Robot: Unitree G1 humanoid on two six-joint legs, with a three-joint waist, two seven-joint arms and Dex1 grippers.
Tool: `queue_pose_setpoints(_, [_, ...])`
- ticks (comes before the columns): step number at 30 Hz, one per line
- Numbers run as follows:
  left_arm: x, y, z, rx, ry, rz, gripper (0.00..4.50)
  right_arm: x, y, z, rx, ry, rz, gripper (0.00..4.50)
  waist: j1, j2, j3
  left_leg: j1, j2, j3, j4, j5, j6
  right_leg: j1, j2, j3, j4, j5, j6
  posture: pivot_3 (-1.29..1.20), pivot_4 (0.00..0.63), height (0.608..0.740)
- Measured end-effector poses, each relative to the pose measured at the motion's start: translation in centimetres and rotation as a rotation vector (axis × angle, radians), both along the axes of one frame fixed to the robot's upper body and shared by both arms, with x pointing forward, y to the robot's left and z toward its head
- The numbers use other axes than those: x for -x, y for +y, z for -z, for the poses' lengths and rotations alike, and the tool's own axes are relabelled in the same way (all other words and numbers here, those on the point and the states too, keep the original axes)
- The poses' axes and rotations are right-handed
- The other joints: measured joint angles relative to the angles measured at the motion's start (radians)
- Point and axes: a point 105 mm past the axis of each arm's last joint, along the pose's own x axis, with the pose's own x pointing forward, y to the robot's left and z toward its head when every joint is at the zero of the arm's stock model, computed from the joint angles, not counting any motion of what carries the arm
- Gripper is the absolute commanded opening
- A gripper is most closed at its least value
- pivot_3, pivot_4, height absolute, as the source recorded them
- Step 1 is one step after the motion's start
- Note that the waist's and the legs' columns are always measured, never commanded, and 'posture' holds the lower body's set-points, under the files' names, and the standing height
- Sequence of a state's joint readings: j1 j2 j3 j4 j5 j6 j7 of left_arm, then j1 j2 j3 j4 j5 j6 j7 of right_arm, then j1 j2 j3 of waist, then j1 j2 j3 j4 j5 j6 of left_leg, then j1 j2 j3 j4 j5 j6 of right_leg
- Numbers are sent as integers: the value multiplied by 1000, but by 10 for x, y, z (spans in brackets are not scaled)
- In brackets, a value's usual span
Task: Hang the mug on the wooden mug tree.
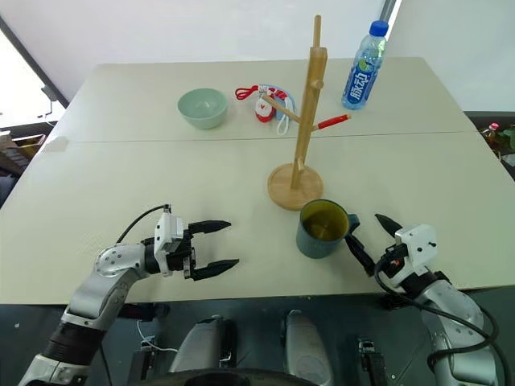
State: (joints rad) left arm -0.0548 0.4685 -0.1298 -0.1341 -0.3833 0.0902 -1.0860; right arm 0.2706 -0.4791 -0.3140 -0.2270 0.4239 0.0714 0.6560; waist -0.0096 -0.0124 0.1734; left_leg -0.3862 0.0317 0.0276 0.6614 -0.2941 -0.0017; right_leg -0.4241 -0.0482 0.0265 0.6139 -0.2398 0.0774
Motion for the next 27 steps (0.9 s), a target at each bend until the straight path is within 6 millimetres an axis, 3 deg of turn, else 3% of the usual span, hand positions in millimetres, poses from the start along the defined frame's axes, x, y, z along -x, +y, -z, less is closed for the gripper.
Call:
queue_pose_setpoints(12, [4, 0, 4, 15, -1, -20, 4500, -12, 4, 2, -13, -1, -26, 4419, -2, 0, 0, -1, 0, 0, 2, 0, 0, -1, 2, 0, 2, 0, 0, 0, 150, 740])
queue_pose_setpoints(16, [5, -3, -3, 24, -14, -3, 4500, -18, 7, 4, -29, 1, -34, 4419, -2, 0, 0, -1, 0, 0, 2, 0, 0, -1, 2, 0, 3, 0, 0, 0, 150, 740])
queue_pose_setpoints(19, [6, -6, -11, 30, -26, 13, 4500, -21, 10, 5, -41, -3, -39, 3563, -1, 0, 0, -1, 0, 0, 3, 0, 0, -1, 2, 0, 3, 0, 0, 0, 150, 740])
queue_pose_setpoints(25, [4, -8, -16, 41, -22, 18, 4500, -24, 18, 7, -54, 6, -75, 370, -1, 0, -1, 0, -1, 0, 3, 0, 0, -1, 3, 0, 4, 0, 1, 0, 150, 740])
queue_pose_setpoints(26, [4, -8, -16, 40, -18, 15, 4500, -24, 18, 7, -54, 6, -76, 40, -1, 0, -1, 0, -1, 0, 3, 0, 0, -1, 3, 0, 4, 0, 1, 0, 150, 740])
queue_pose_setpoints(27, [4, -8, -16, 39, -18, 11, 4500, -23, 18, 8, -53, 8, -80, 40, -1, 0, -1, 0, -1, 0, 3, 0, 0, -1, 3, 0, 4, 0, 1, 0, 150, 740])
